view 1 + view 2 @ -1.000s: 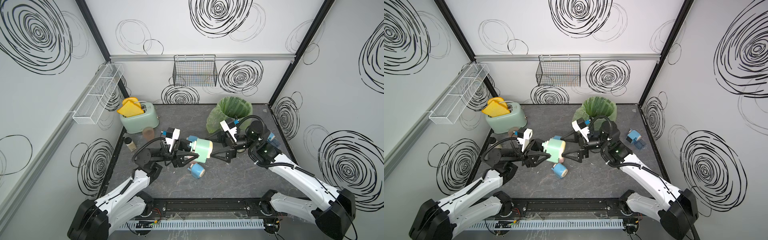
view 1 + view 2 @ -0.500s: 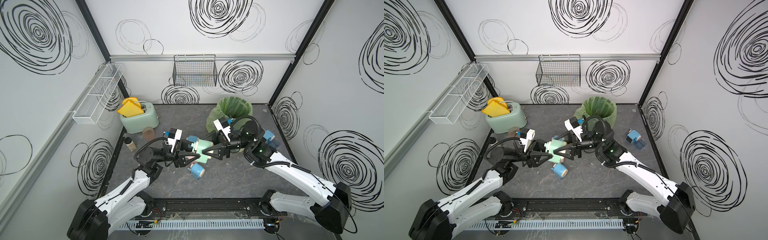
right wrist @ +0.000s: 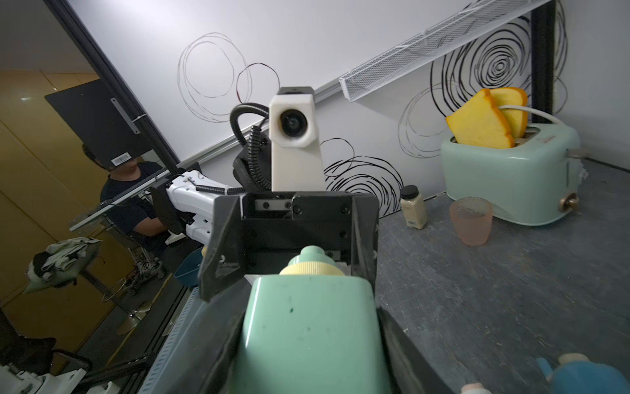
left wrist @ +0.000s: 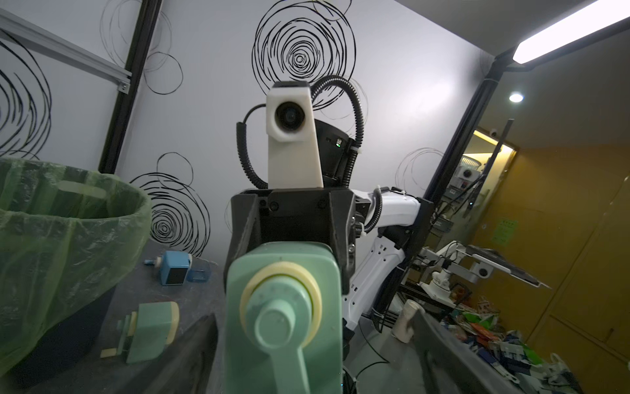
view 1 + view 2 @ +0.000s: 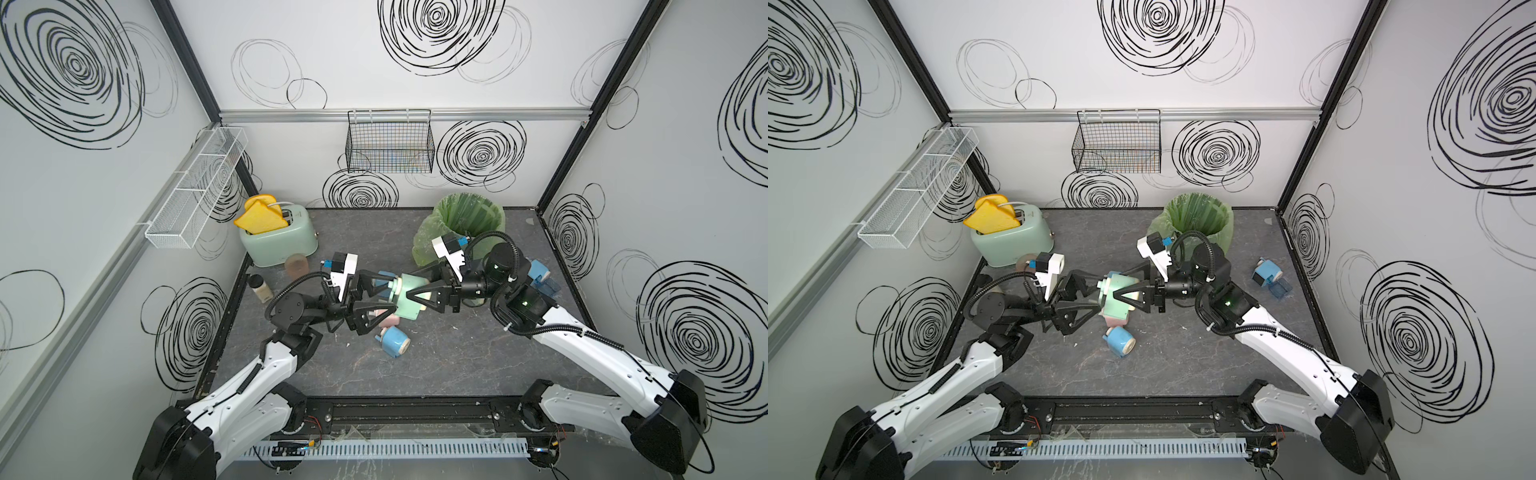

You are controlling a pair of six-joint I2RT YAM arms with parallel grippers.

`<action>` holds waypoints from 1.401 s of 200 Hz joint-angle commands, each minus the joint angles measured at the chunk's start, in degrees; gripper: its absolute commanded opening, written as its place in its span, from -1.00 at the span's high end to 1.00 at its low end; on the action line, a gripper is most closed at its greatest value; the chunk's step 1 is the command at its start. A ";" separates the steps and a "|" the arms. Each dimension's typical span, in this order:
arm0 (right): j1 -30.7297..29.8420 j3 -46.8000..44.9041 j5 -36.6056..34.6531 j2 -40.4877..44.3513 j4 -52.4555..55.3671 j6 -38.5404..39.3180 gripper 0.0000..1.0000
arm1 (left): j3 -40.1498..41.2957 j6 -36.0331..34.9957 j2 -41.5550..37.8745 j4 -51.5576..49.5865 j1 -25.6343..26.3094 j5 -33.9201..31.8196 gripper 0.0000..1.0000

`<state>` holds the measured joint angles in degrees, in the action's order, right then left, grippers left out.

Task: Take out the pencil sharpener tray and clean the shavings
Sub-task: Place the pencil sharpener at the center of the board.

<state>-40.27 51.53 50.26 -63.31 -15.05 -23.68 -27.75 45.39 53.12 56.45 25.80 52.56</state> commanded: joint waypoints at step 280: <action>1.48 -38.76 -68.93 -10.54 -32.36 17.53 -0.43 | -4.28 -5.62 3.07 -16.33 -3.56 -10.22 -0.95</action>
<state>-39.11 11.38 -18.55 -73.12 -45.28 -5.74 -27.94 42.37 54.28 45.67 22.33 43.38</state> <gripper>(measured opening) 0.682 0.974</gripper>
